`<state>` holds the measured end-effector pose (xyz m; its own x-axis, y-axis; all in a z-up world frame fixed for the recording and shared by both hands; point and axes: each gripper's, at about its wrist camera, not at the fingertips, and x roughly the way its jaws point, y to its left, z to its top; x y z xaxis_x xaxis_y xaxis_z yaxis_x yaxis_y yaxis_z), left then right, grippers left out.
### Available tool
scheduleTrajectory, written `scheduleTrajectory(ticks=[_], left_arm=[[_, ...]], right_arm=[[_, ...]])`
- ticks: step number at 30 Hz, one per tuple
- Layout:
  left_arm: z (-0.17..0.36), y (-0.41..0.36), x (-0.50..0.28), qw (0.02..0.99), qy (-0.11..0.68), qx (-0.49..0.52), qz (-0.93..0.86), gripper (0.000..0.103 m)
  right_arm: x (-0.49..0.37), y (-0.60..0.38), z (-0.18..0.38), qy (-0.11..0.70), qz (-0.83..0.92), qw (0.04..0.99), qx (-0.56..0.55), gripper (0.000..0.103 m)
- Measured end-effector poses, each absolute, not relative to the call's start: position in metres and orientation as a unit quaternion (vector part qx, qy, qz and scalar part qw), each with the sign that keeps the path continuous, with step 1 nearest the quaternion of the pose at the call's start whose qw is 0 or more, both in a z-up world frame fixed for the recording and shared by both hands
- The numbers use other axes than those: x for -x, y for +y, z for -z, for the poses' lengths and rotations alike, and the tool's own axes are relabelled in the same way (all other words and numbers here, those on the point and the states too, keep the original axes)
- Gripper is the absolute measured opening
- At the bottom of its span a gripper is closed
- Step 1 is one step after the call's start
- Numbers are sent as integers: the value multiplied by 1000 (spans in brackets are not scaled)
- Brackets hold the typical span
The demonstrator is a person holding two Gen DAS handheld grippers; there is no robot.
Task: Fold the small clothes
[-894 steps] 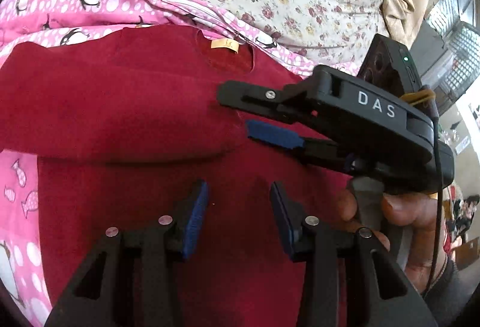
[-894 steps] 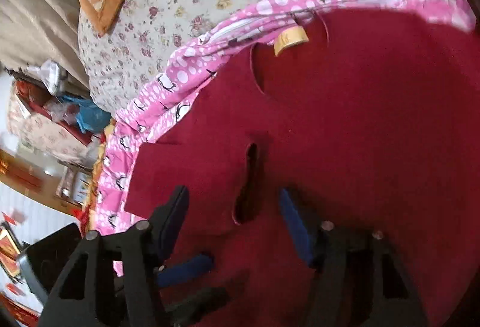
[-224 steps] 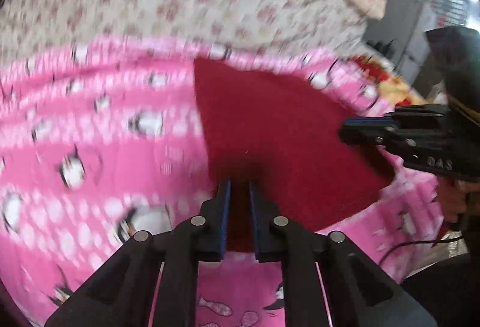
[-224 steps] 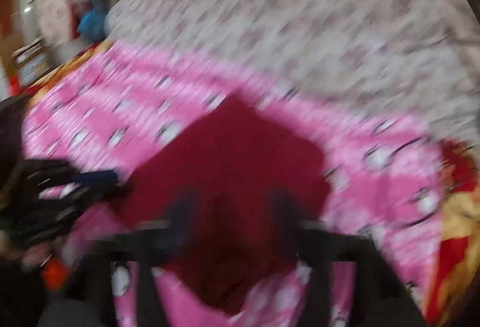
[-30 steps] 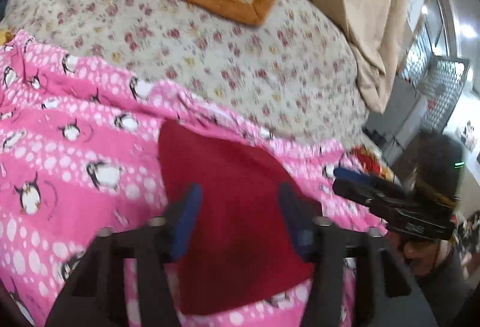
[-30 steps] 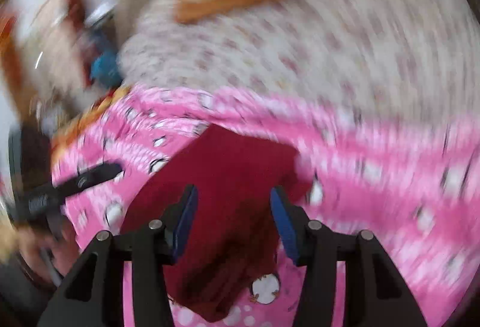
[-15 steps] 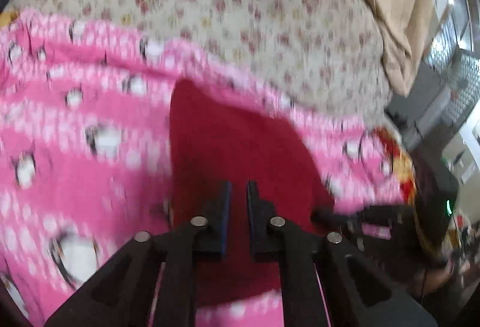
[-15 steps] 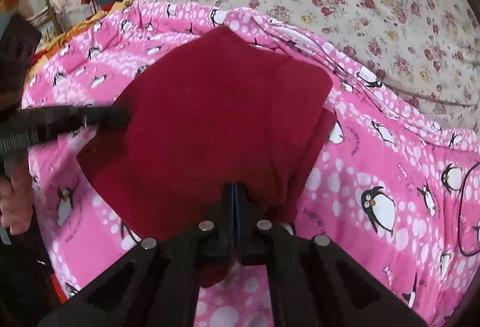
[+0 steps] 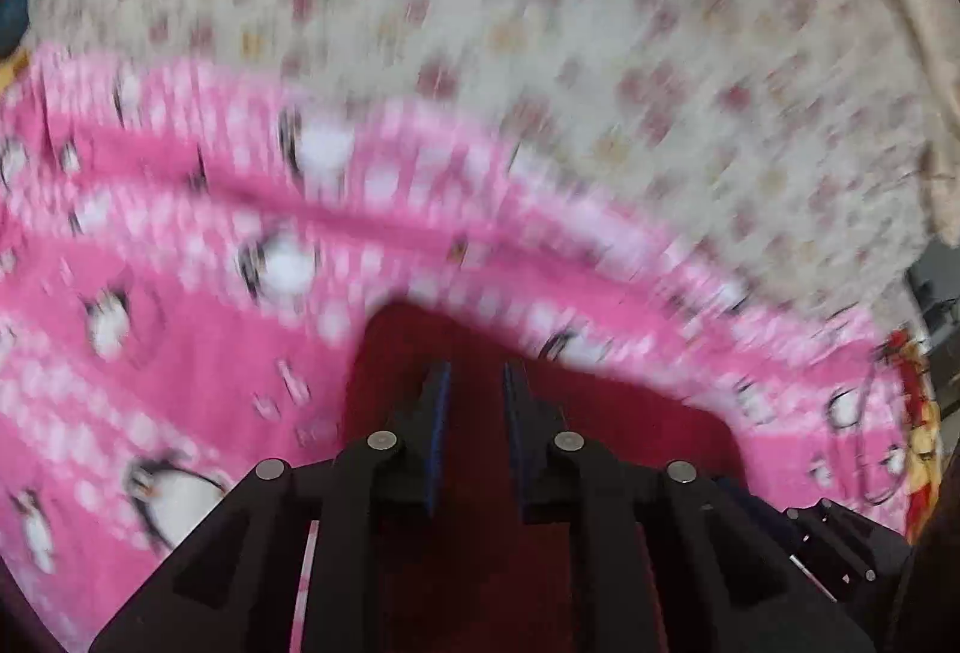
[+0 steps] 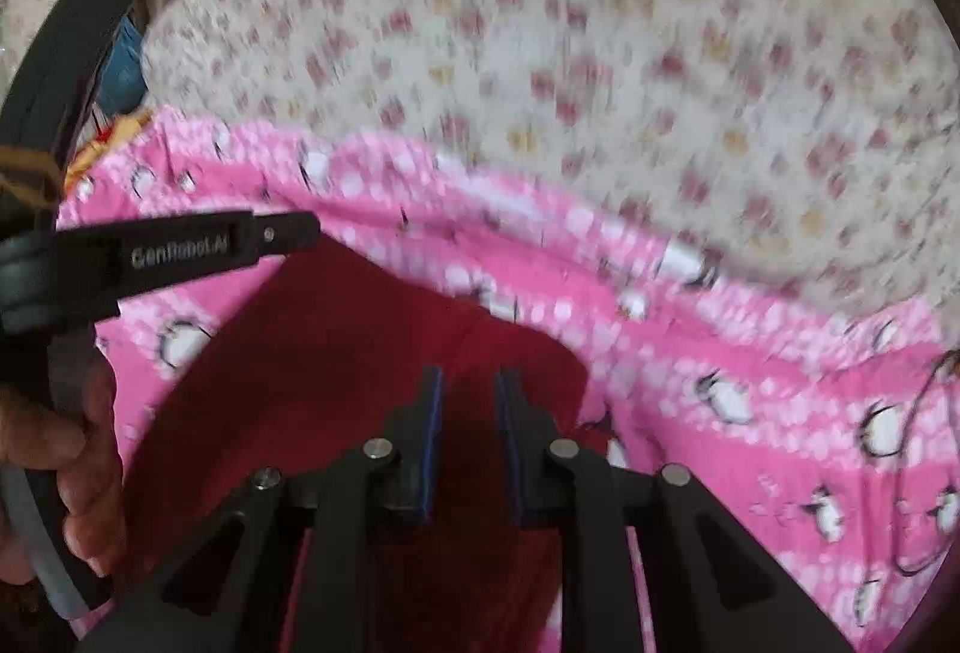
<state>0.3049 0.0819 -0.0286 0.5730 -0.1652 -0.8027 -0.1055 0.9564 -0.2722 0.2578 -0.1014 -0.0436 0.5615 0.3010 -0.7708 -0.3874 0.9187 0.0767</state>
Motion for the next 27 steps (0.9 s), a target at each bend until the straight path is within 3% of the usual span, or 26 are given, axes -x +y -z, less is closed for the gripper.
scheduleTrajectory(ticks=[6, 11, 17, 19, 23, 27], left_arm=[[57, 78, -314, 857, 498, 134, 9, 0], [43, 77, -314, 854, 507, 119, 18, 0], [-23, 81, -228, 901, 407, 115, 96, 0], [-21, 73, -194, 900, 406, 95, 126, 0], [23, 56, -183, 882, 449, 74, 124, 0], [9, 55, -167, 895, 429, 55, 110, 0]], right_arm=[[-265, -116, 77, 423, -220, 879, 13, 17], [-257, -131, 68, 407, -235, 882, -24, 17], [-190, -138, 0, 346, -261, 901, -3, 17], [-165, -129, -5, 338, -268, 901, 47, 17], [-165, -119, 43, 419, -244, 870, 89, 20], [-141, -143, 11, 384, -241, 890, 36, 20]])
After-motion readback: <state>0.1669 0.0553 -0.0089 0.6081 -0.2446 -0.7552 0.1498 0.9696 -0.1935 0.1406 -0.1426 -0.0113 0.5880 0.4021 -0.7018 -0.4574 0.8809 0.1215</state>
